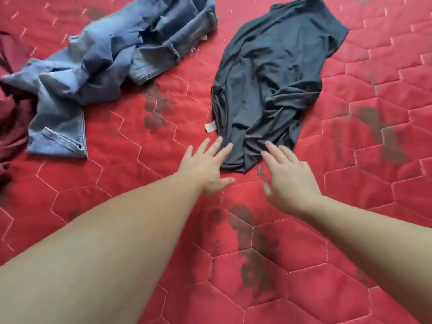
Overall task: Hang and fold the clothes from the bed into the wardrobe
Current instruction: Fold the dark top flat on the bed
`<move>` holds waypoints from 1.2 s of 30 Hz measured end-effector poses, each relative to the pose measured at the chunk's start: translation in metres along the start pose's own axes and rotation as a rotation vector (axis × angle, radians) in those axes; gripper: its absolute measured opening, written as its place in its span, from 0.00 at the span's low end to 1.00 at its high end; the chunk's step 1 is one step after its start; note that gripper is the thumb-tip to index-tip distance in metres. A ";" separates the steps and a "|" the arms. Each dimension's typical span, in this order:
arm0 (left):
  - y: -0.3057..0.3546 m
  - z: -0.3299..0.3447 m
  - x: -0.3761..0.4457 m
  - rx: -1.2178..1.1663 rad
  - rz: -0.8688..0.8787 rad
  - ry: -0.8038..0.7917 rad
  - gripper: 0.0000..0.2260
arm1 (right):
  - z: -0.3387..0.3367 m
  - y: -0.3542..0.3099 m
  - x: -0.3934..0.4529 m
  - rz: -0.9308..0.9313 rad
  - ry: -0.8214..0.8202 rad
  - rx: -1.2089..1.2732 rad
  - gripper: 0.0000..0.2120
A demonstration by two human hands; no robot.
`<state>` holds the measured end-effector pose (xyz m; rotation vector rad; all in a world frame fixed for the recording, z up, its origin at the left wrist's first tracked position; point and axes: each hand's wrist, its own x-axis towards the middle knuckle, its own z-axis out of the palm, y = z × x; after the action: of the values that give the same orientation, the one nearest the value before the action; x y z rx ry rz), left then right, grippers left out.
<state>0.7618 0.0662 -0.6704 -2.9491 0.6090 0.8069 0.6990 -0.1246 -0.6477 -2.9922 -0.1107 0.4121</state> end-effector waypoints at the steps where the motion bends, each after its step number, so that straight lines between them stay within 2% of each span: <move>1: -0.004 0.013 0.011 0.003 -0.001 0.031 0.36 | 0.013 -0.002 0.014 -0.066 0.034 -0.020 0.31; 3: -0.010 0.041 0.021 -0.035 -0.016 0.129 0.33 | 0.039 -0.007 0.036 -0.141 0.068 -0.028 0.33; 6: -0.013 0.073 0.020 -0.075 -0.012 0.352 0.31 | 0.073 -0.019 0.052 -0.044 0.158 0.017 0.30; 8: -0.015 0.077 0.024 -0.142 0.012 0.461 0.30 | 0.081 -0.027 0.061 0.005 0.301 0.081 0.24; 11: -0.015 0.076 0.027 -0.274 0.008 0.586 0.25 | 0.072 -0.030 0.076 0.019 0.429 0.187 0.11; 13: -0.015 0.076 0.028 -0.343 -0.003 0.608 0.22 | 0.067 -0.031 0.077 0.004 0.451 0.193 0.07; 17: -0.013 0.071 0.018 -0.414 0.038 0.691 0.15 | 0.078 -0.032 0.038 -0.097 0.440 0.238 0.07; 19: -0.009 0.075 0.003 -0.343 0.095 0.720 0.10 | 0.088 -0.031 0.006 -0.119 0.456 0.293 0.07; 21: -0.005 0.082 -0.018 -0.205 0.229 0.728 0.07 | 0.096 -0.033 -0.023 -0.105 0.445 0.336 0.08; 24: 0.001 0.092 -0.051 -0.092 0.421 0.671 0.08 | 0.100 -0.036 -0.058 -0.107 0.422 0.309 0.09; 27: 0.017 0.093 -0.077 -0.069 0.434 0.580 0.09 | 0.095 -0.032 -0.090 -0.121 0.374 0.268 0.08; 30: 0.037 0.099 -0.108 -0.069 0.479 0.414 0.11 | 0.087 -0.015 -0.130 -0.128 0.289 0.194 0.10; 33: 0.068 0.104 -0.153 -0.167 0.430 0.230 0.19 | 0.077 0.005 -0.175 -0.132 0.215 0.122 0.08; 36: 0.092 0.115 -0.191 -0.093 0.353 0.049 0.16 | 0.066 0.027 -0.214 -0.114 0.165 0.105 0.06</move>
<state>0.5207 0.0644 -0.6679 -2.9933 1.1487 0.8043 0.4770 -0.1634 -0.6573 -2.8840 -0.2354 0.1523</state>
